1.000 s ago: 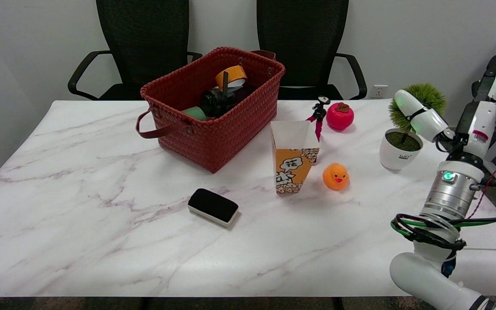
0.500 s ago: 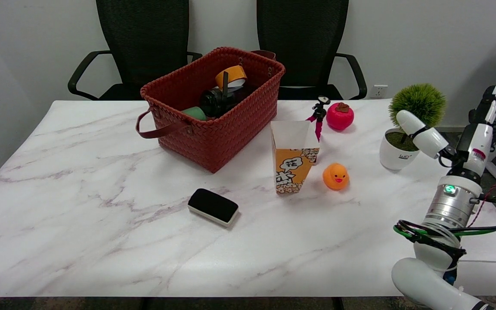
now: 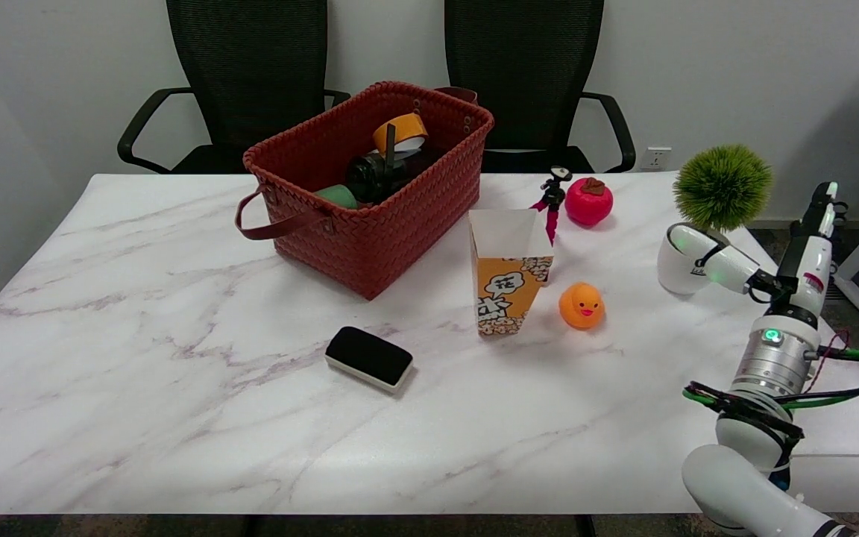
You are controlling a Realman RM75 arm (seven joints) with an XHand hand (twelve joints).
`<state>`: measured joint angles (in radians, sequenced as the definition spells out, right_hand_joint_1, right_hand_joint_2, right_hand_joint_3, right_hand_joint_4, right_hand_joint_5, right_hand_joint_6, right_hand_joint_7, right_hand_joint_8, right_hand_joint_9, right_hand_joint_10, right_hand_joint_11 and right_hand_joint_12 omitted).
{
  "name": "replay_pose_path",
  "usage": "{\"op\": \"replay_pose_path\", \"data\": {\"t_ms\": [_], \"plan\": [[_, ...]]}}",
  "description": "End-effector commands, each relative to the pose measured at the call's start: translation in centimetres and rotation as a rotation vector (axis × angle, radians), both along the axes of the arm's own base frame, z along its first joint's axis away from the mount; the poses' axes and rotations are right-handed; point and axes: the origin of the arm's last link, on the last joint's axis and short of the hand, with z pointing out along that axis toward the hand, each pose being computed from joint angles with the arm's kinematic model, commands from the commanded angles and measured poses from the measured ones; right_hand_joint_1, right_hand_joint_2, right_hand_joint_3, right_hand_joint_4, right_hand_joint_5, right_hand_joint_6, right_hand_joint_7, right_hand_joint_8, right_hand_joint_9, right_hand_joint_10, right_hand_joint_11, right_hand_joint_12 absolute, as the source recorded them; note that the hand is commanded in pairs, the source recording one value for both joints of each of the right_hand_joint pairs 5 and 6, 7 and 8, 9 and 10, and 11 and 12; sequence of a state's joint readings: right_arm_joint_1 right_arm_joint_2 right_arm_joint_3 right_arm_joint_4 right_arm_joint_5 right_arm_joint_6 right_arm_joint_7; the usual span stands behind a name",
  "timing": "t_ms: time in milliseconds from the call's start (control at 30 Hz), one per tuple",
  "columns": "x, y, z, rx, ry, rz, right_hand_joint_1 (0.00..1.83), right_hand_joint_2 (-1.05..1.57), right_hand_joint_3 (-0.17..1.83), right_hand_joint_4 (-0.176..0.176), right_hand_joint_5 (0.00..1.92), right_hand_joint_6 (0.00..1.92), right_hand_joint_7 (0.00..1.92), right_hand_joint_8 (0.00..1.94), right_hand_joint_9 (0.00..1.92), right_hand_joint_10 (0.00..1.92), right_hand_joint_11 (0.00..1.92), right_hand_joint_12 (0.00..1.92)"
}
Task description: Pick up the potted plant.
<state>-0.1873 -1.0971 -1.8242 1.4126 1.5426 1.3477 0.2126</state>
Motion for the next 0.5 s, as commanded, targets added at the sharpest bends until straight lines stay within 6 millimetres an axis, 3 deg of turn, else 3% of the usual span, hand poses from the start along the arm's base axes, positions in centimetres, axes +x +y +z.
{"op": "replay_pose_path", "data": {"t_ms": [33,500], "plan": [[-3.5,-0.5,2.0,0.01,-0.151,-0.063,1.07,0.42,-0.17,0.0,0.0,0.0,0.0,0.0,0.03,0.03,0.18,0.18],[-4.8,-2.5,3.9,0.076,-0.219,-0.105,1.01,0.5,-0.17,0.0,0.0,0.0,0.0,0.0,0.03,0.03,0.16,0.16]]}}
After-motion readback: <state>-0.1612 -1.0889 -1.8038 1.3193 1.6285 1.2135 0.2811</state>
